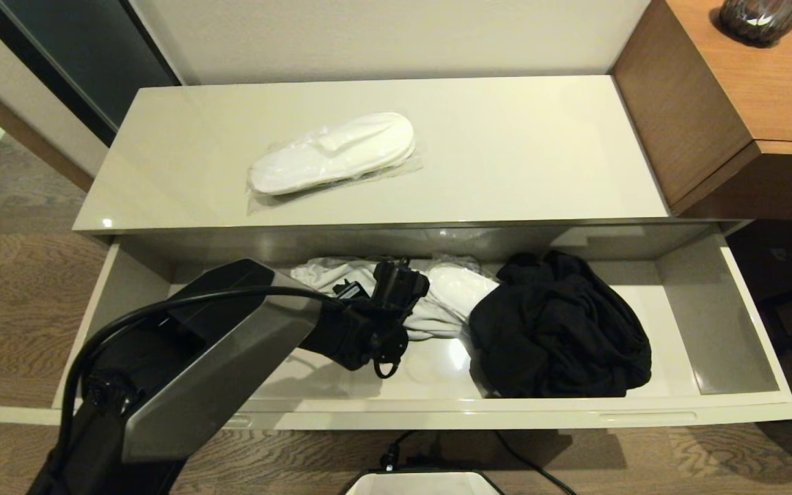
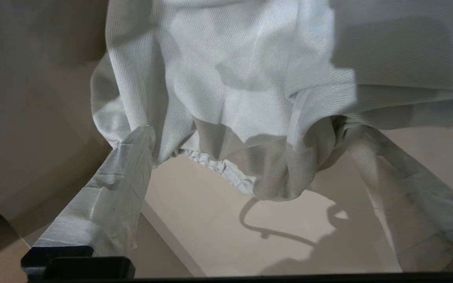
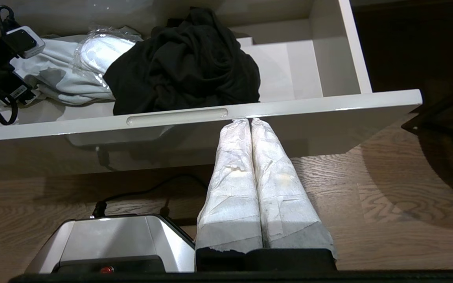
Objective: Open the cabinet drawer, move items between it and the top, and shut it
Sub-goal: Take out the shorts from the drawer
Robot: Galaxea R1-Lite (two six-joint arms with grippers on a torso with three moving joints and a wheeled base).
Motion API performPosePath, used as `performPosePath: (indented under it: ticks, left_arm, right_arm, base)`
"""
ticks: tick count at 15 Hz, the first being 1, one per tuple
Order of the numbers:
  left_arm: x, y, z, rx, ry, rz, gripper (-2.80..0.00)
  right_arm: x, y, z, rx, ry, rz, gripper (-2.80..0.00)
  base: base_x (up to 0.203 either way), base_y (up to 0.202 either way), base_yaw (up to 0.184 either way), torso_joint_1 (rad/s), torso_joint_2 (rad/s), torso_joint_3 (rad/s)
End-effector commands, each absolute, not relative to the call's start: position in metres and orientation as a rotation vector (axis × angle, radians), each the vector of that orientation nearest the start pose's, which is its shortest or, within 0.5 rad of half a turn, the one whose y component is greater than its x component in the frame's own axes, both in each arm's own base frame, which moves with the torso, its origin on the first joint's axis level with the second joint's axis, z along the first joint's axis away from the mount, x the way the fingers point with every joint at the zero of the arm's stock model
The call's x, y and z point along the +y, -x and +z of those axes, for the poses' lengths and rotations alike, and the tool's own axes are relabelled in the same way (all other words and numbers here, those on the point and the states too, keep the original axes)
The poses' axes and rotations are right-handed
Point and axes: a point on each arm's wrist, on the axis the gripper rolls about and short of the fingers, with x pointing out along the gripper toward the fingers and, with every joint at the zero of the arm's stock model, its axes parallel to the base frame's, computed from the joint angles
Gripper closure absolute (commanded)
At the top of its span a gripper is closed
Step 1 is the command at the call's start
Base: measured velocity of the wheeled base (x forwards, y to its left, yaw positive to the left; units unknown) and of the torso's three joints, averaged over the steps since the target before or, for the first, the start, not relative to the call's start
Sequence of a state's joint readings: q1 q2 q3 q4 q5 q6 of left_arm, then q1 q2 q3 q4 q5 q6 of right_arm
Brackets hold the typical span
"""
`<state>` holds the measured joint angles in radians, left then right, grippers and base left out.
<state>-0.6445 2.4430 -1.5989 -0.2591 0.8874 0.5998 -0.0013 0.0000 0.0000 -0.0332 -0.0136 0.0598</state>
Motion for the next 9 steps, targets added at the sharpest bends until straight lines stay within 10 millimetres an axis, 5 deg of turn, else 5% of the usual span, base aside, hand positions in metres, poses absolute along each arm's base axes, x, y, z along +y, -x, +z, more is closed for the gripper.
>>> performPosePath:
  ticks: [1,9]
  left_arm:
    - [-0.276,-0.395,0.055,0.498,-1.003,0.106,-2.8]
    - [-0.29,-0.416,0.056,0.427,-0.95,0.131,-2.8]
  right_arm:
    - [0.0,0.023,0.079,-0.033,-0.062,-0.014,0.0]
    - [0.0,0.023,0.079,-0.033,-0.062,-0.014,0.0]
  base:
    - [0.0,0.0,0.0,0.0,0.0,0.0]
    - [0.0,0.0,0.0,0.0,0.0,0.0]
